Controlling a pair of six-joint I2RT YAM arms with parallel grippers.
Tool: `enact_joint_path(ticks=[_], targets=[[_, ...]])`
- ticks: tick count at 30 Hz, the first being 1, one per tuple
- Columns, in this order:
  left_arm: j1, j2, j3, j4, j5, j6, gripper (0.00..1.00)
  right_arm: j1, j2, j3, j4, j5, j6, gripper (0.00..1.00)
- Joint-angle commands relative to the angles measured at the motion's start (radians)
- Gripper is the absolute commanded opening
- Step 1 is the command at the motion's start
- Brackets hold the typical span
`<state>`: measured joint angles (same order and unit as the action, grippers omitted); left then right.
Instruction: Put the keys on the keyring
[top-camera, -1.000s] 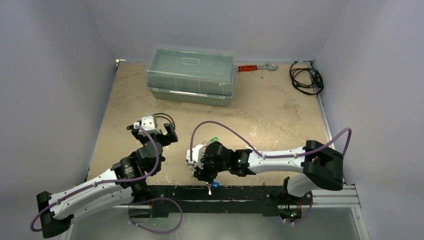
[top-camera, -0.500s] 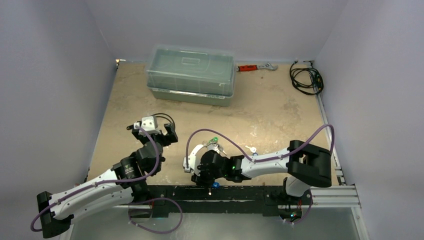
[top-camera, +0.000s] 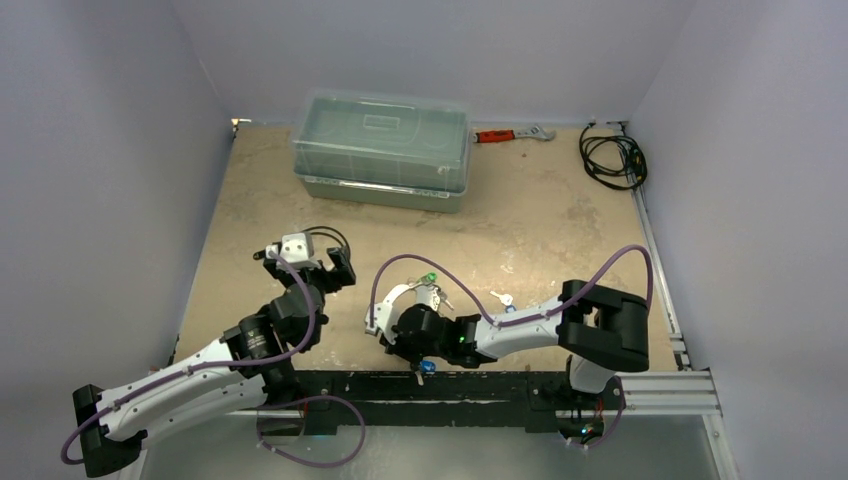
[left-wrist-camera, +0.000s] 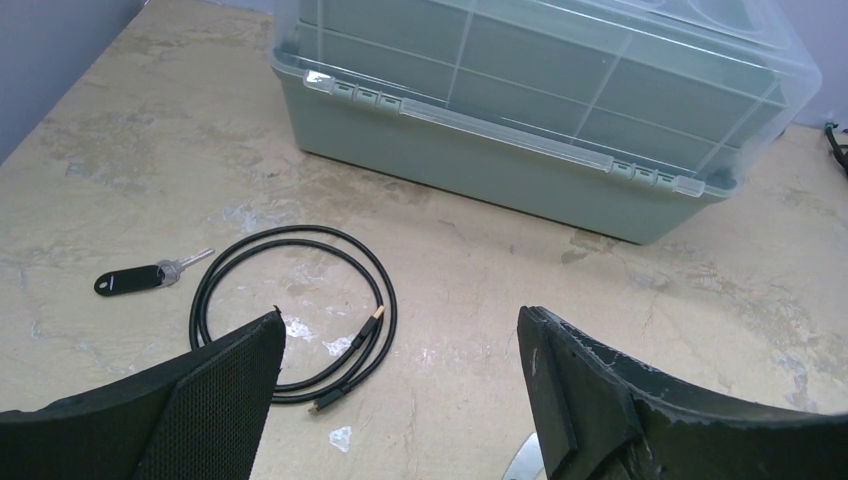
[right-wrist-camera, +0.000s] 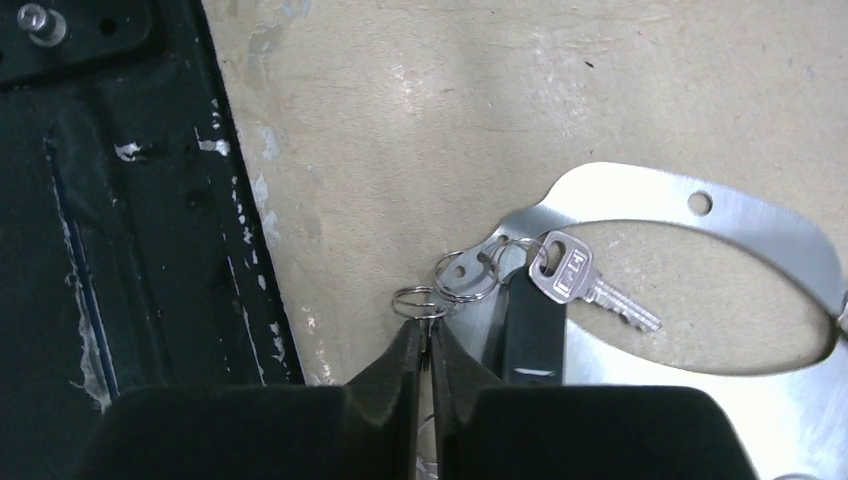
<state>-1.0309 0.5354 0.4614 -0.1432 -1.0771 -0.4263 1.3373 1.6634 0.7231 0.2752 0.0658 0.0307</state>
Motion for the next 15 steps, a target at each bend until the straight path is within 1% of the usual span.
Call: enact_joint_path(ticks=[1, 3, 8, 12, 15], targets=[[-0.004, 0.004, -0.002, 0.026, 0.012, 0.019, 0.84, 0.003, 0.012, 0.008, -0.005, 0.069, 0.037, 0.03], [-0.004, 0.007, -0.002, 0.029, 0.019, 0.022, 0.84, 0.004, 0.009, 0.021, -0.032, 0.077, 0.046, 0.00], [-0.004, 0.008, -0.007, 0.056, 0.069, 0.049, 0.82, 0.003, -0.042, 0.027, -0.075, 0.043, 0.076, 0.00], [-0.005, 0.009, -0.015, 0.085, 0.140, 0.067, 0.81, 0.002, -0.076, 0.013, -0.086, 0.078, 0.084, 0.00], [-0.005, 0.017, -0.007, 0.069, 0.194, 0.046, 0.81, -0.001, -0.084, -0.003, -0.079, 0.116, 0.104, 0.00]])
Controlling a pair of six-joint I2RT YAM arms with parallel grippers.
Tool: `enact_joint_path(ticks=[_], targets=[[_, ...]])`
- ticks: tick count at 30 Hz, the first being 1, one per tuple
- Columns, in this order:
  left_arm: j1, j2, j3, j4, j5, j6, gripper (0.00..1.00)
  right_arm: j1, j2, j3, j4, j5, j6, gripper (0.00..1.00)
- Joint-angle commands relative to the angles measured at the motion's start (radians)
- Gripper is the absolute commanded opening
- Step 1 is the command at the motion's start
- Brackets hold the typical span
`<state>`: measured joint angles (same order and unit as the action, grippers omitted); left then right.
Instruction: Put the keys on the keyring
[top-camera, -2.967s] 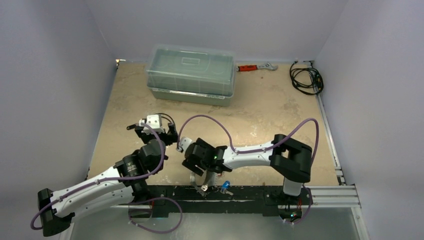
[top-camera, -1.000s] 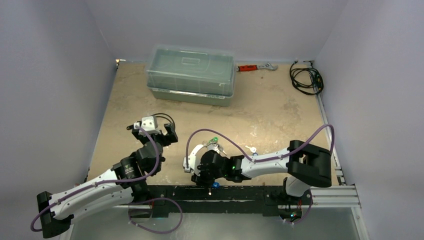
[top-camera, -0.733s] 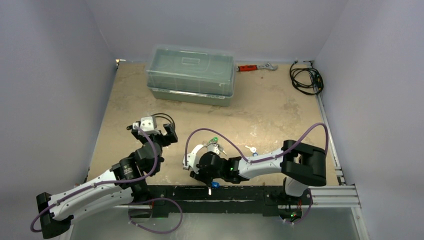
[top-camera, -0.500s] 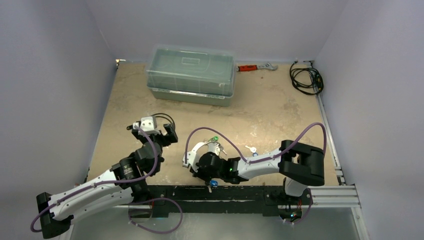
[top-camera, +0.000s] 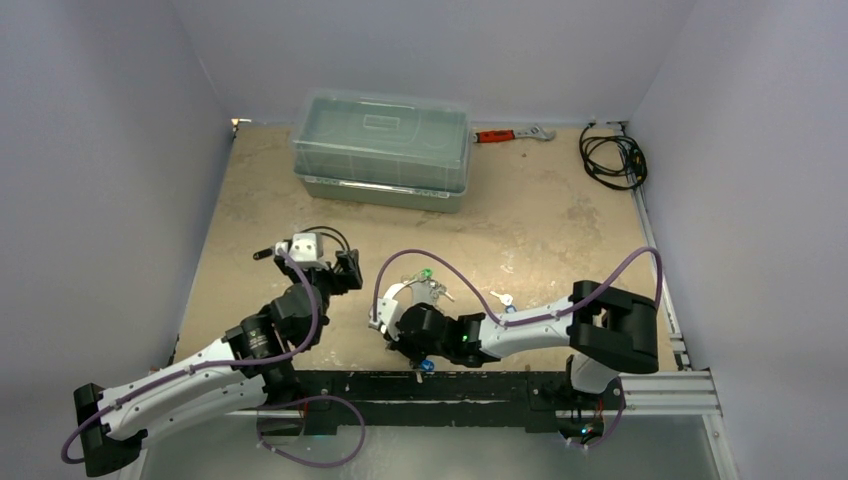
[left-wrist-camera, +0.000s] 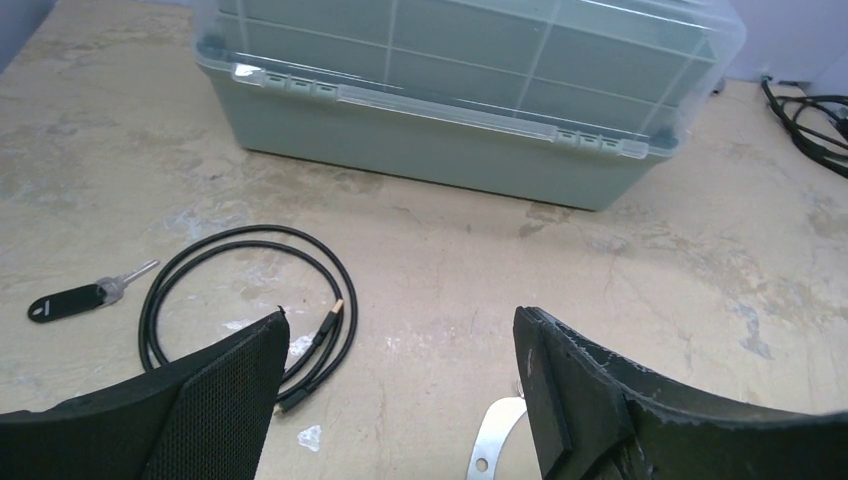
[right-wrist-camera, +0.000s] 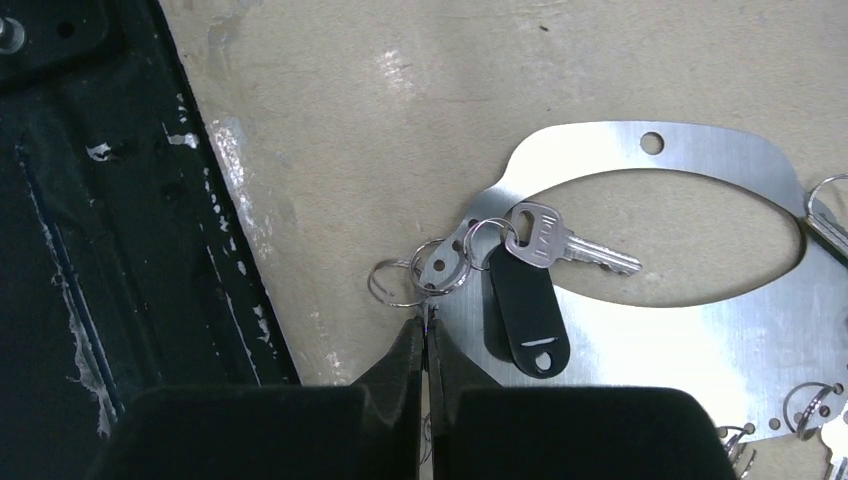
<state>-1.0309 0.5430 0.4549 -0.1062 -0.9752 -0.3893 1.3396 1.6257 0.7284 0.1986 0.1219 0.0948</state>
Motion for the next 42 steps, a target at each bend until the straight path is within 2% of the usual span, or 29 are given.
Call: enact_joint_path(ticks=[1, 10, 19, 23, 27, 30, 33, 36, 42], targets=[[-0.005, 0.014, 0.006, 0.014, 0.108, -0.014, 0.81, -0.006, -0.050, -0.015, 0.006, 0.065, 0.048, 0.00], [-0.004, 0.080, 0.009, -0.113, 0.215, -0.224, 0.80, -0.049, -0.049, -0.056, 0.041, 0.108, 0.084, 0.00], [-0.020, 0.189, 0.065, -0.249, 0.374, -0.295, 0.76, -0.052, -0.057, -0.075, 0.063, 0.144, 0.104, 0.00], [-0.042, 0.119, 0.012, -0.211, 0.406, -0.269, 0.74, -0.059, -0.126, -0.099, 0.045, 0.167, 0.109, 0.23], [-0.049, 0.046, -0.071, -0.127, 0.482, -0.226, 0.70, -0.072, -0.216, -0.111, -0.004, 0.181, 0.105, 0.40], [-0.057, 0.067, -0.096, -0.085, 0.539, -0.207, 0.68, -0.078, -0.297, -0.114, -0.049, 0.188, 0.111, 0.51], [-0.081, 0.125, -0.105, -0.058, 0.579, -0.174, 0.67, -0.092, -0.385, -0.120, -0.083, 0.243, 0.150, 0.57], [-0.151, 0.170, -0.115, -0.012, 0.579, -0.141, 0.68, -0.138, -0.489, -0.137, -0.098, 0.324, 0.195, 0.64], [-0.328, 0.324, -0.108, 0.053, 0.472, -0.088, 0.68, -0.263, -0.634, -0.186, -0.089, 0.336, 0.226, 0.66]])
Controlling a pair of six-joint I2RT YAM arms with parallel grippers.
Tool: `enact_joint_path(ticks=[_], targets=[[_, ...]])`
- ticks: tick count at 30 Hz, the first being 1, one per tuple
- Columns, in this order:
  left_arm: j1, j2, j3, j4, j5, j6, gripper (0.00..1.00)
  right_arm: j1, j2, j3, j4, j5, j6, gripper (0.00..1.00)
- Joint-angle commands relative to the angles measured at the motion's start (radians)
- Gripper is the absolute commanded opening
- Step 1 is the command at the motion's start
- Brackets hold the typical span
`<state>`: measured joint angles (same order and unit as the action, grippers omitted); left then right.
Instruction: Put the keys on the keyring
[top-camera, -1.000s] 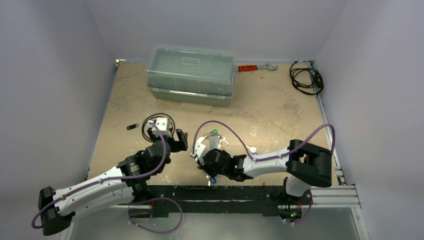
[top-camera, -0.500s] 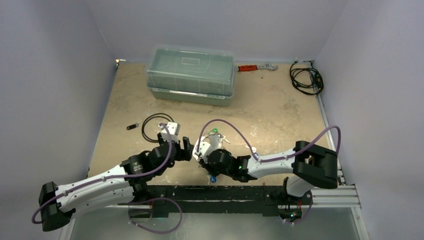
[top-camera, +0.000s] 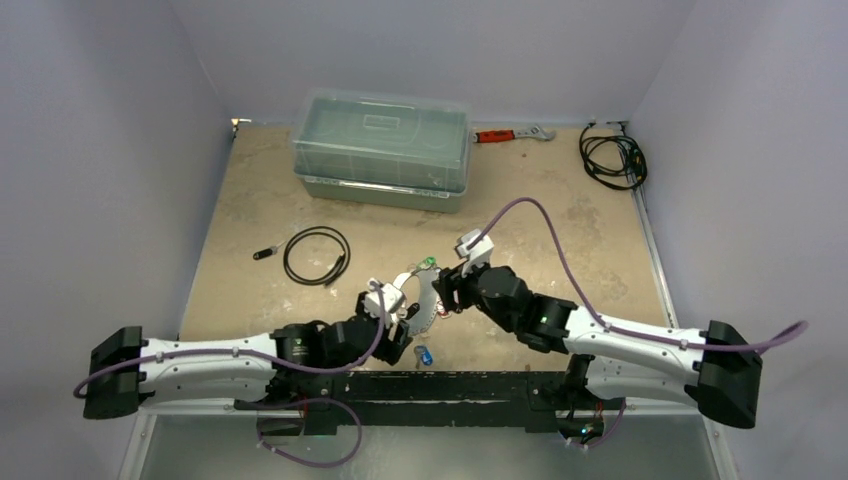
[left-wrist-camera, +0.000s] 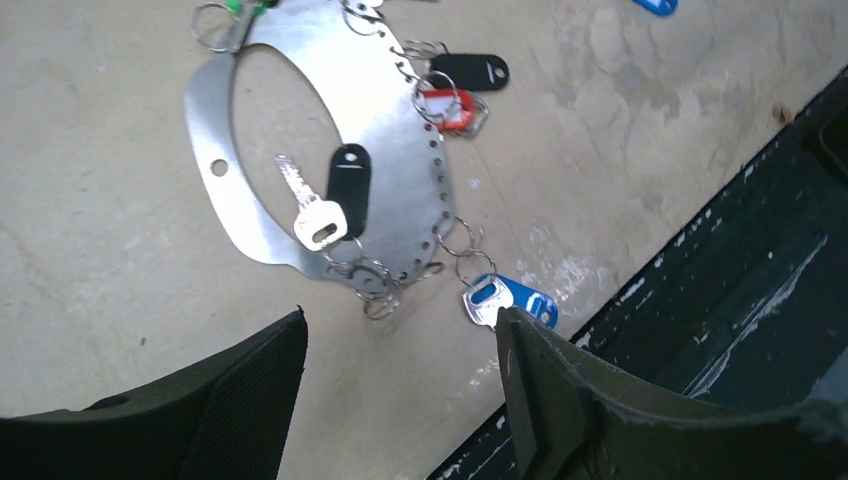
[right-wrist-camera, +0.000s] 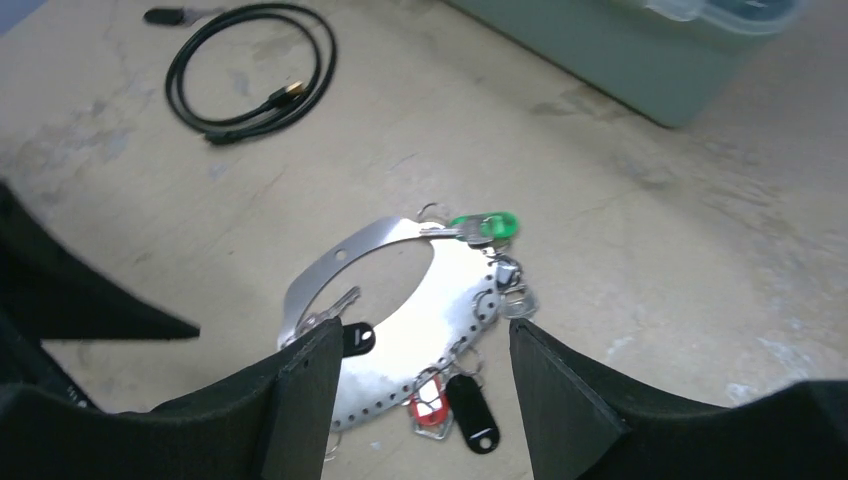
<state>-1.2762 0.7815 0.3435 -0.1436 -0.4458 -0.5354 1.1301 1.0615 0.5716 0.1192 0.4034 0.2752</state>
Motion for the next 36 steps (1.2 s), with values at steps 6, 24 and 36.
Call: enact_joint_path(ticks=[6, 24, 36], targets=[[-0.151, 0.312, 0.096, 0.033, -0.158, 0.008, 0.69, -0.068, -0.111, -0.039, -0.018, 0.047, 0.036, 0.67], [-0.138, 0.586, 0.224, -0.075, -0.246, -0.095, 0.58, -0.070, -0.163, -0.060, -0.006, -0.010, 0.001, 0.68], [-0.114, 0.621, 0.239, -0.070, -0.224, -0.077, 0.33, -0.070, -0.175, -0.055, -0.008, -0.028, -0.005, 0.69]])
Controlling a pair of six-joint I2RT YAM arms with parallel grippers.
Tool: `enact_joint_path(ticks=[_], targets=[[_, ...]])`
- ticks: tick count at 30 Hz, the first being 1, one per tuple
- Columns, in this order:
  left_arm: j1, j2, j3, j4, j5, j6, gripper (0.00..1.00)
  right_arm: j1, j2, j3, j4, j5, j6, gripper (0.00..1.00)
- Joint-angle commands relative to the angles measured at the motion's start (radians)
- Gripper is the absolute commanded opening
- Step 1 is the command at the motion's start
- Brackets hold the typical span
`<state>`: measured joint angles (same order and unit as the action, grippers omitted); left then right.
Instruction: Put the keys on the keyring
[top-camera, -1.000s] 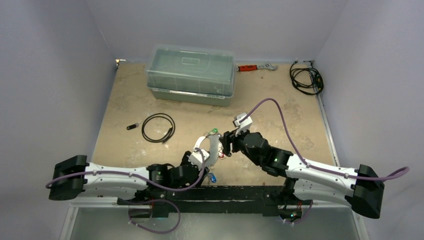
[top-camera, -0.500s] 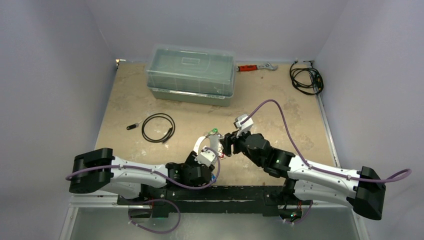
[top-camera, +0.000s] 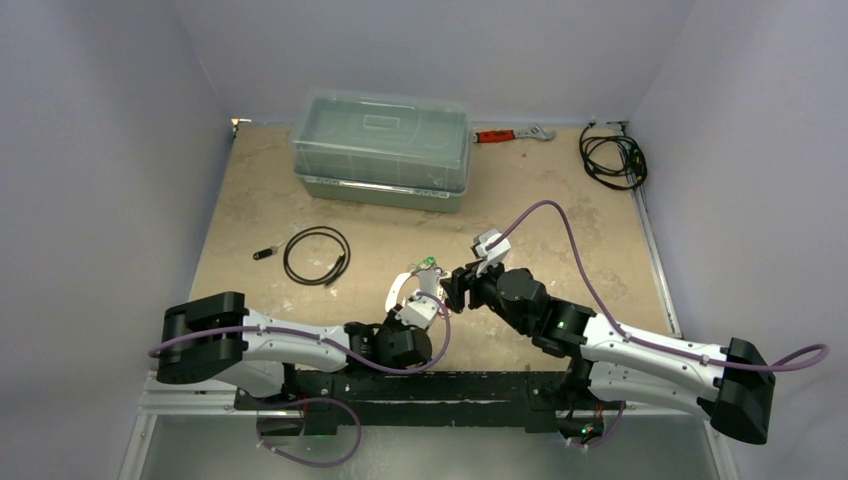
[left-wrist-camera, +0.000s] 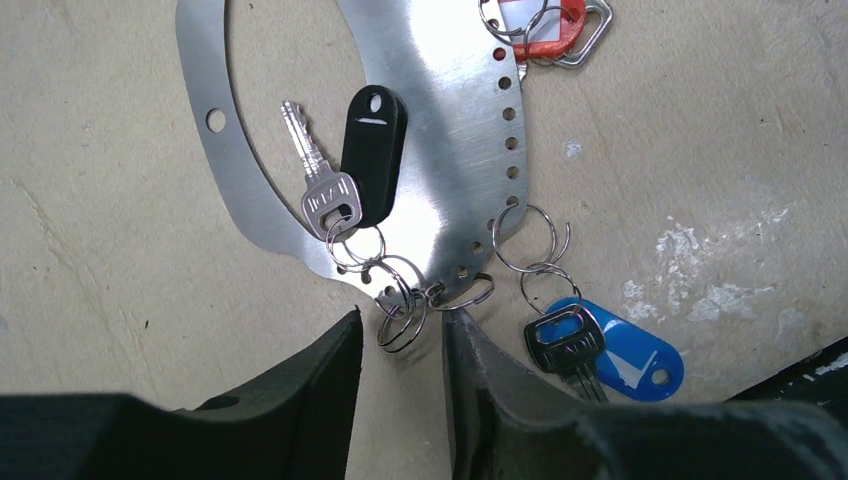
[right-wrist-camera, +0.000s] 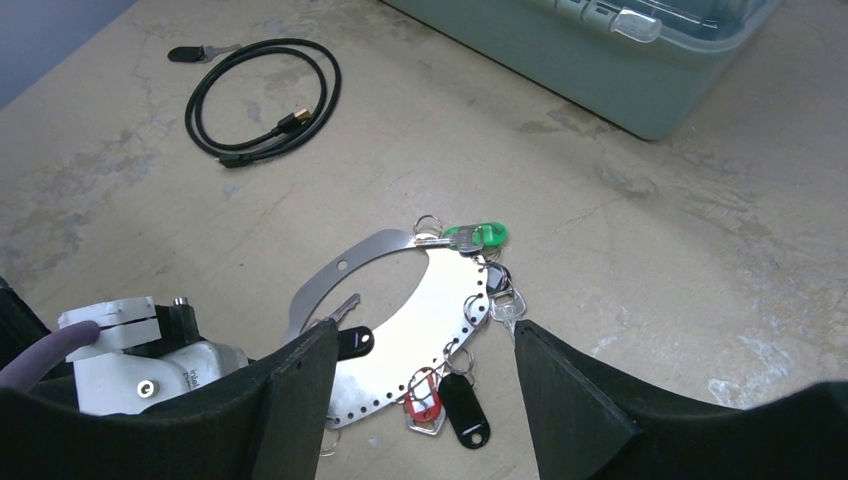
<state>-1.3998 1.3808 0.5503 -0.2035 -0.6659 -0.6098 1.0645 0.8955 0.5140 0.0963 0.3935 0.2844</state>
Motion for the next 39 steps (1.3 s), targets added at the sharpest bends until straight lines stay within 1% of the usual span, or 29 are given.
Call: enact_joint_path(ticks=[1, 5, 9, 13, 15, 16, 21, 29, 34, 39], targets=[[0.010, 0.024, 0.034, -0.006, -0.003, 0.002, 0.31, -0.005, -0.008, 0.003, 0.015, -0.021, -0.014, 0.69], [0.011, 0.021, 0.034, 0.007, -0.007, 0.023, 0.21, -0.005, -0.007, 0.001, 0.016, -0.029, -0.011, 0.69], [0.010, 0.011, 0.018, 0.049, 0.014, 0.061, 0.19, -0.005, 0.002, 0.003, 0.019, -0.033, -0.008, 0.69], [0.011, 0.005, 0.007, 0.069, 0.031, 0.074, 0.09, -0.005, 0.019, 0.012, 0.014, -0.040, -0.003, 0.69], [0.011, 0.003, 0.002, 0.077, 0.036, 0.084, 0.02, -0.005, 0.023, 0.015, 0.015, -0.042, 0.000, 0.68], [0.010, 0.001, 0.003, 0.084, 0.041, 0.093, 0.00, -0.005, 0.023, 0.016, 0.014, -0.044, 0.001, 0.68], [0.010, -0.041, -0.005, 0.092, 0.069, 0.117, 0.00, -0.005, 0.011, 0.024, 0.005, -0.037, 0.001, 0.68], [0.007, -0.196, 0.007, 0.044, 0.111, 0.154, 0.00, -0.005, -0.020, 0.036, 0.006, -0.025, -0.004, 0.68], [0.004, -0.283, -0.004, 0.030, 0.084, 0.172, 0.00, -0.005, -0.035, 0.040, 0.017, -0.036, -0.007, 0.68], [0.002, -0.381, 0.031, -0.020, 0.054, 0.208, 0.00, -0.005, -0.081, 0.035, 0.036, -0.066, -0.021, 0.68]])
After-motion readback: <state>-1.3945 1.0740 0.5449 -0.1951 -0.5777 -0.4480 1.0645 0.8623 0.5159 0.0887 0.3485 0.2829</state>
